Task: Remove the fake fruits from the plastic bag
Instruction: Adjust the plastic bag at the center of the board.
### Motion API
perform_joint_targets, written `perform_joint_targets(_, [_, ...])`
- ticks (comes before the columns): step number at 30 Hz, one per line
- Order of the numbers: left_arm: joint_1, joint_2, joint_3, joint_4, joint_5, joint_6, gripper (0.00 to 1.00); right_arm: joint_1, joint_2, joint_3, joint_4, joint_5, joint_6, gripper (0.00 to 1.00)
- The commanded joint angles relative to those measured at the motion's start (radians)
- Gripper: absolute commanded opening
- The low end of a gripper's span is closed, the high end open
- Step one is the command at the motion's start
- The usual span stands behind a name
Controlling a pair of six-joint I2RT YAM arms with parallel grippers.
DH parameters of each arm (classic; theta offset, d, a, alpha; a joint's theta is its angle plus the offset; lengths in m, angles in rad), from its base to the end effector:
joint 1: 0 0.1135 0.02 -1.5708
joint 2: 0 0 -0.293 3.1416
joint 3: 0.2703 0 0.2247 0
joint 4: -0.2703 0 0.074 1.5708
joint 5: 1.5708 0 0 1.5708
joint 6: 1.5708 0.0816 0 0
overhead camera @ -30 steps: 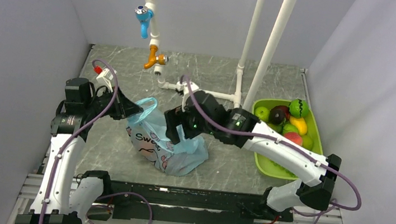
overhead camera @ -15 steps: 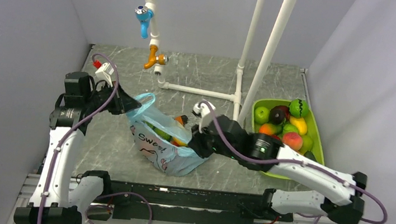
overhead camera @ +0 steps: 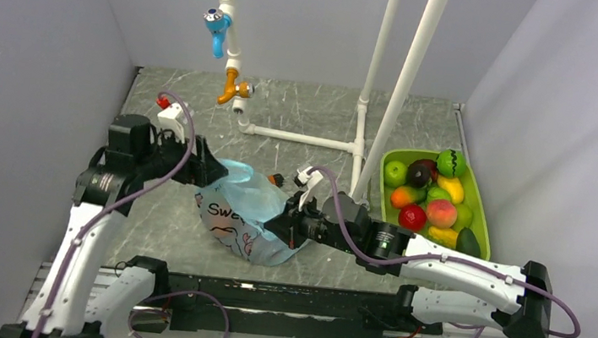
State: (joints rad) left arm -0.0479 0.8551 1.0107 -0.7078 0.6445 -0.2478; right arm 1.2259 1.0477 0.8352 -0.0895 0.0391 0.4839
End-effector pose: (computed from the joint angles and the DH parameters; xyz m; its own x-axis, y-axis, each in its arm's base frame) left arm 0.1484 -0.0562 0.3544 -0.6427 -0.1655 -0.7481 0.4039 0.7565 -0.5143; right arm 0.0863 0.2309 0.3340 -0.5207 -0.0743 -0.8505 -0.7745 0.4604 0.4339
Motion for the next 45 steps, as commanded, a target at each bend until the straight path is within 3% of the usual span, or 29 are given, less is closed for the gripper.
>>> perform_joint_targets(1, [-0.217,-0.091,0.099,-0.167,-0.526,0.079,0.94,0.006,0.024,0.065,0.118,-0.017,0.014,0.00])
perform_joint_targets(3, [-0.319,-0.115,0.110,-0.195,-0.703,0.063,0.99,0.007,0.027,0.072,0.102,-0.009,0.010,0.00])
perform_joint_targets(7, [-0.507,-0.127,0.123,-0.198,-0.938,0.013,0.99,0.005,0.009,0.064,0.094,-0.002,0.022,0.00])
perform_joint_targets(12, [-0.847,-0.059,0.133,-0.179,-1.215,0.004,0.99,0.006,-0.032,0.026,0.106,0.018,0.050,0.00])
perform_joint_targets(17, [-1.078,-0.086,0.040,-0.009,-1.244,0.146,0.99,0.006,-0.065,0.011,0.095,0.032,0.057,0.00])
perform_joint_targets(24, [-1.123,-0.038,0.005,0.052,-1.324,0.254,0.99,0.006,-0.093,0.005,0.094,0.037,0.053,0.00])
perform_joint_targets(31, [-1.126,-0.076,0.034,-0.029,-1.033,0.382,0.99,0.006,-0.112,-0.013,0.081,0.031,0.057,0.00])
perform_joint_targets(36, [-1.126,-0.159,0.092,-0.121,-0.941,0.425,0.99,0.006,-0.127,-0.031,0.086,0.027,0.061,0.00])
perform_joint_targets(45, [-1.126,-0.176,0.113,-0.202,-1.016,0.478,0.99,0.006,-0.133,-0.028,0.083,0.013,0.052,0.00])
